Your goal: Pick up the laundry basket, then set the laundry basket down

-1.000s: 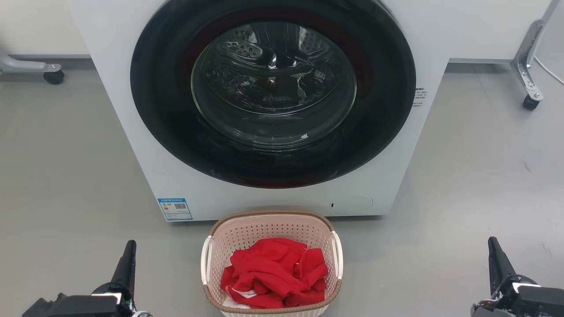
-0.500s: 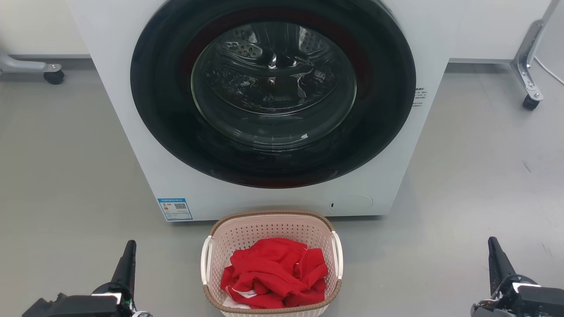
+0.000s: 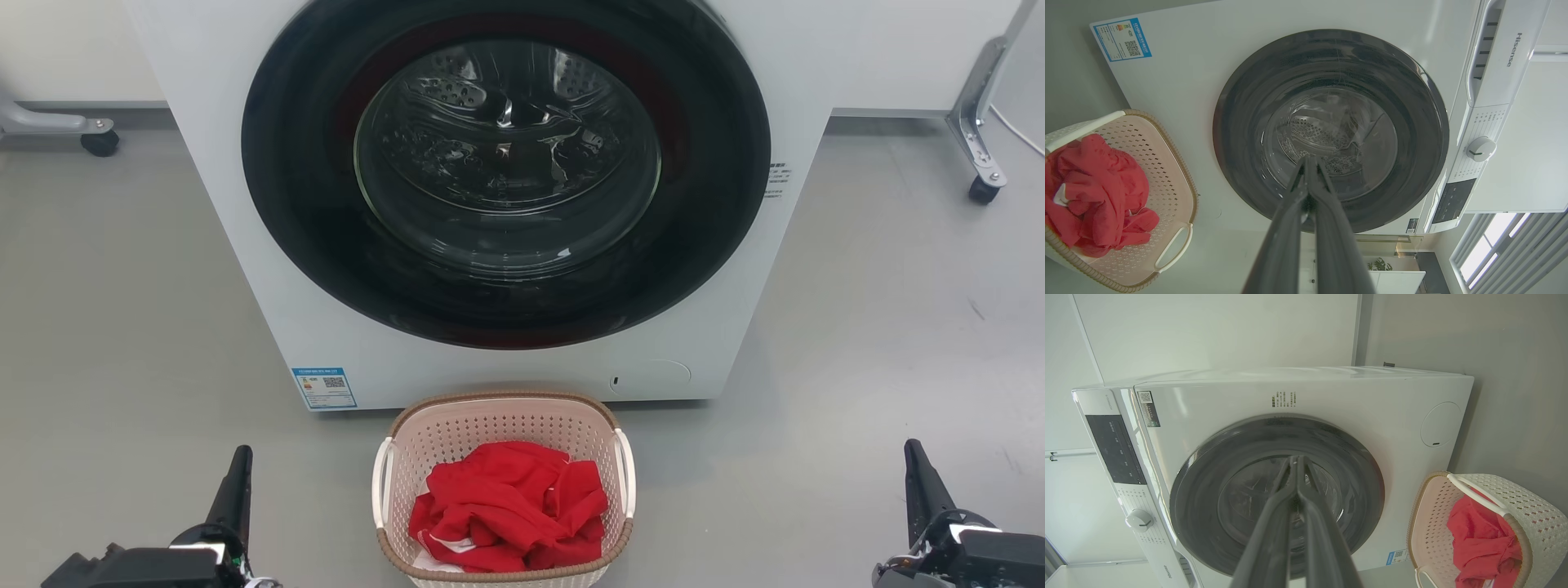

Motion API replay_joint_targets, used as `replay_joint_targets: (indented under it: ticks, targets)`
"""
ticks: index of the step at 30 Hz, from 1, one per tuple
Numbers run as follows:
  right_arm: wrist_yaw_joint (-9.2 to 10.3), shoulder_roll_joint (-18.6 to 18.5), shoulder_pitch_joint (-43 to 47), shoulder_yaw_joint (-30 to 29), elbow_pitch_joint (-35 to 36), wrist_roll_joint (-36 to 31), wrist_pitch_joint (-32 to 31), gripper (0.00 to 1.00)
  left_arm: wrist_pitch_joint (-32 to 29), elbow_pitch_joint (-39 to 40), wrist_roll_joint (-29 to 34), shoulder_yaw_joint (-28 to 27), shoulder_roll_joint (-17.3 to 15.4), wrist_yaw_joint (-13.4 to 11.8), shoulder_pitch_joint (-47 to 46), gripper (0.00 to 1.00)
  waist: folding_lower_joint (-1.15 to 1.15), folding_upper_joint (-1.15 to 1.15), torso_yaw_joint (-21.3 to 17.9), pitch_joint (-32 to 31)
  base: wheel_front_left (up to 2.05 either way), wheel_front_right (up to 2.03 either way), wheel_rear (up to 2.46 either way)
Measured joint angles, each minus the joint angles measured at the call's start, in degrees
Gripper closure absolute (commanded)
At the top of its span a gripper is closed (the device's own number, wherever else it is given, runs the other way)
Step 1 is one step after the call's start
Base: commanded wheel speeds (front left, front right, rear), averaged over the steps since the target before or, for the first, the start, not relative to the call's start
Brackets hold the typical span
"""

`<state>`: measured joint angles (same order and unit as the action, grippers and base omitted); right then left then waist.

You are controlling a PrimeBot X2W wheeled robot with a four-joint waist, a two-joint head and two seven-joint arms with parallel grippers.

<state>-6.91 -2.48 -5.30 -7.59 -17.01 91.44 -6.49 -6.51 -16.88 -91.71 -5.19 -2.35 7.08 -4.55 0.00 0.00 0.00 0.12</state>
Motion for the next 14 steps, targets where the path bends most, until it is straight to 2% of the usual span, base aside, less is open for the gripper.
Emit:
replay_joint_targets:
  ticks: [14]
  targets:
    - [0.0,0.0,0.0,0.0,0.0,0.0,0.0,1.0,0.0,0.01,0.0,0.0,0.0,0.0,0.0,1.0,0.0,0.0,0.0,0.0,0.0,0.0,0.0]
